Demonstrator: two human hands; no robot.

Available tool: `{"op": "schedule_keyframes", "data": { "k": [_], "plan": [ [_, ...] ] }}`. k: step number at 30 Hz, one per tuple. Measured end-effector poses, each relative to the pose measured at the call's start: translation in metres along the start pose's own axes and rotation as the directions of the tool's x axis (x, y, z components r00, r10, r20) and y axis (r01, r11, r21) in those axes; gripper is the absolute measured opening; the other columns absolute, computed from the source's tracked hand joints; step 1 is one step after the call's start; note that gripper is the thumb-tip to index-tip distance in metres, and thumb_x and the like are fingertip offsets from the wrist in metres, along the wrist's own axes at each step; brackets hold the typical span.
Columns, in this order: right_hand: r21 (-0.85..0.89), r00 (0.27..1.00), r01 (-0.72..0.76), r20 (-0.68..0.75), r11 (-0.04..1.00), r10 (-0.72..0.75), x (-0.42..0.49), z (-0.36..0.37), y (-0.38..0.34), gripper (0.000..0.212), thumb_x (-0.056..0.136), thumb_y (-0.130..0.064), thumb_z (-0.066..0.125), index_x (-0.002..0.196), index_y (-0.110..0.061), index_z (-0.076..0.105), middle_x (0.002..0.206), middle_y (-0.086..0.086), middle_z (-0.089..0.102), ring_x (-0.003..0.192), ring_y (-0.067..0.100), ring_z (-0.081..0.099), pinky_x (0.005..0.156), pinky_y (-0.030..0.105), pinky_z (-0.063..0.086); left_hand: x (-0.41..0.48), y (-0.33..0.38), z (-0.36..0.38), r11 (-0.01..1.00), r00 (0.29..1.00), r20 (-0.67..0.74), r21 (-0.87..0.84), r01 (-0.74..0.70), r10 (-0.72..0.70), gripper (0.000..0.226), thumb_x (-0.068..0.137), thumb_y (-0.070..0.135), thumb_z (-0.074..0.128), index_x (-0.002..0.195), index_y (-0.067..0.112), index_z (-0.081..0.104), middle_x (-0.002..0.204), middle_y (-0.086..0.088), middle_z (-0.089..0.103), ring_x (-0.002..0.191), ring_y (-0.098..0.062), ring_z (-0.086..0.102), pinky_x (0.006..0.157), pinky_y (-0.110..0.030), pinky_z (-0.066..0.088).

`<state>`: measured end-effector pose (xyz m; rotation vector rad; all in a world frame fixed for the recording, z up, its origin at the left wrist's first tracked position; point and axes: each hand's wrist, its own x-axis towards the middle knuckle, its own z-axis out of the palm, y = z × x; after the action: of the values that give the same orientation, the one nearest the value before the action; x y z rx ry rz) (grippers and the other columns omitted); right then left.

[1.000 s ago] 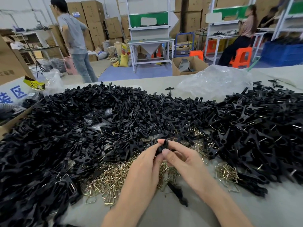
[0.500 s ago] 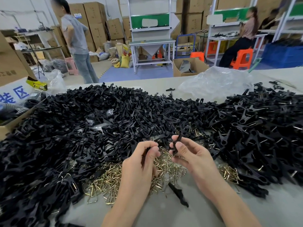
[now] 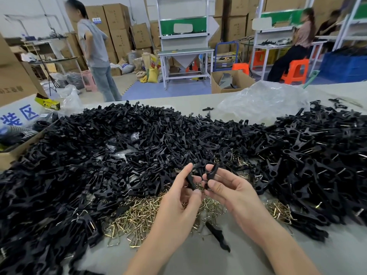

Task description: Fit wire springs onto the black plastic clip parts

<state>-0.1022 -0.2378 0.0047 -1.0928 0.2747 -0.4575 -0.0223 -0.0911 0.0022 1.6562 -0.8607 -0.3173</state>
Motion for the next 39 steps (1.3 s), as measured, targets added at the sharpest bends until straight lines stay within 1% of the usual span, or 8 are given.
{"op": "schedule_keyframes", "data": {
  "k": [5,9,13,15,18,22,28,39],
  "plan": [
    [-0.024,1.000,0.020,-0.001,1.000,-0.020,-0.002,0.001,-0.002,0.036,0.078,-0.011,0.073,0.112,-0.024,0.078,0.111,0.010,0.077,0.104,0.025,0.074,0.083,0.025,0.059,0.002,0.002,0.000,0.998,0.998,-0.044,0.023,-0.051,0.052,0.038,0.091,0.059,0.056,0.126,0.067,0.044,0.103,0.016,0.071,0.097,-0.006,0.068,0.083,-0.023,0.055],
    [-0.052,0.999,0.043,0.016,0.998,-0.042,-0.003,0.002,-0.003,0.035,0.079,-0.014,0.075,0.112,-0.025,0.078,0.112,0.010,0.076,0.106,0.027,0.073,0.086,0.028,0.059,0.004,0.001,0.000,0.998,0.997,-0.054,0.040,-0.045,0.047,0.037,0.089,0.045,0.057,0.124,0.053,0.049,0.099,0.020,0.074,0.096,0.000,0.069,0.087,-0.022,0.054],
    [-0.127,0.999,0.053,0.006,0.991,-0.053,-0.003,0.001,-0.004,0.039,0.075,-0.022,0.078,0.113,-0.031,0.077,0.116,0.006,0.076,0.112,0.024,0.070,0.088,0.029,0.059,0.003,0.003,-0.001,0.998,0.993,-0.109,0.038,-0.041,0.045,0.025,0.089,0.054,0.052,0.110,0.053,0.065,0.073,0.013,0.068,0.061,-0.001,0.059,0.060,-0.017,0.047],
    [-0.158,0.998,0.063,0.040,0.985,-0.057,-0.005,0.001,-0.004,0.038,0.078,-0.023,0.077,0.115,-0.031,0.076,0.118,0.005,0.075,0.115,0.021,0.069,0.090,0.030,0.058,0.002,0.004,-0.003,0.996,0.989,-0.138,0.080,-0.042,0.053,0.026,0.088,0.061,0.051,0.110,0.058,0.064,0.083,0.015,0.062,0.069,-0.003,0.057,0.061,-0.013,0.044],
    [-0.178,0.997,0.066,0.054,0.982,-0.057,-0.006,0.003,-0.005,0.036,0.079,-0.023,0.076,0.113,-0.032,0.076,0.118,0.003,0.075,0.115,0.019,0.069,0.090,0.029,0.058,0.003,0.008,-0.004,0.999,0.986,-0.163,0.043,-0.019,0.026,0.022,0.090,0.054,0.052,0.108,0.055,0.065,0.100,0.017,0.063,0.079,-0.005,0.064,0.066,-0.013,0.048],
    [-0.211,0.996,0.058,0.073,0.976,-0.043,-0.007,0.006,-0.006,0.035,0.080,-0.022,0.076,0.113,-0.033,0.076,0.117,0.001,0.075,0.113,0.018,0.070,0.088,0.027,0.058,0.006,0.010,-0.004,0.986,0.989,-0.136,-0.163,0.035,-0.058,0.024,0.084,0.043,0.062,0.107,0.046,0.070,0.084,0.007,0.072,0.068,-0.006,0.063,0.065,-0.014,0.049],
    [-0.265,0.993,0.081,0.103,0.961,-0.055,-0.010,0.008,-0.006,0.036,0.081,-0.023,0.076,0.115,-0.032,0.076,0.115,0.002,0.076,0.104,0.023,0.072,0.084,0.026,0.057,0.008,0.008,-0.003,0.926,0.986,-0.085,-0.363,0.102,-0.142,0.025,0.077,0.040,0.072,0.097,0.027,0.075,0.086,-0.002,0.074,0.074,-0.012,0.067,0.069,-0.022,0.056],
    [-0.310,0.992,0.078,0.119,0.948,-0.043,-0.010,0.009,-0.005,0.035,0.082,-0.023,0.076,0.114,-0.037,0.075,0.114,-0.001,0.077,0.098,0.016,0.072,0.083,0.022,0.056,0.008,0.008,-0.001,0.922,0.987,-0.054,-0.368,0.120,-0.150,0.022,0.078,0.036,0.071,0.097,0.028,0.077,0.083,-0.001,0.074,0.072,-0.010,0.064,0.068,-0.022,0.056]
  ]
}}
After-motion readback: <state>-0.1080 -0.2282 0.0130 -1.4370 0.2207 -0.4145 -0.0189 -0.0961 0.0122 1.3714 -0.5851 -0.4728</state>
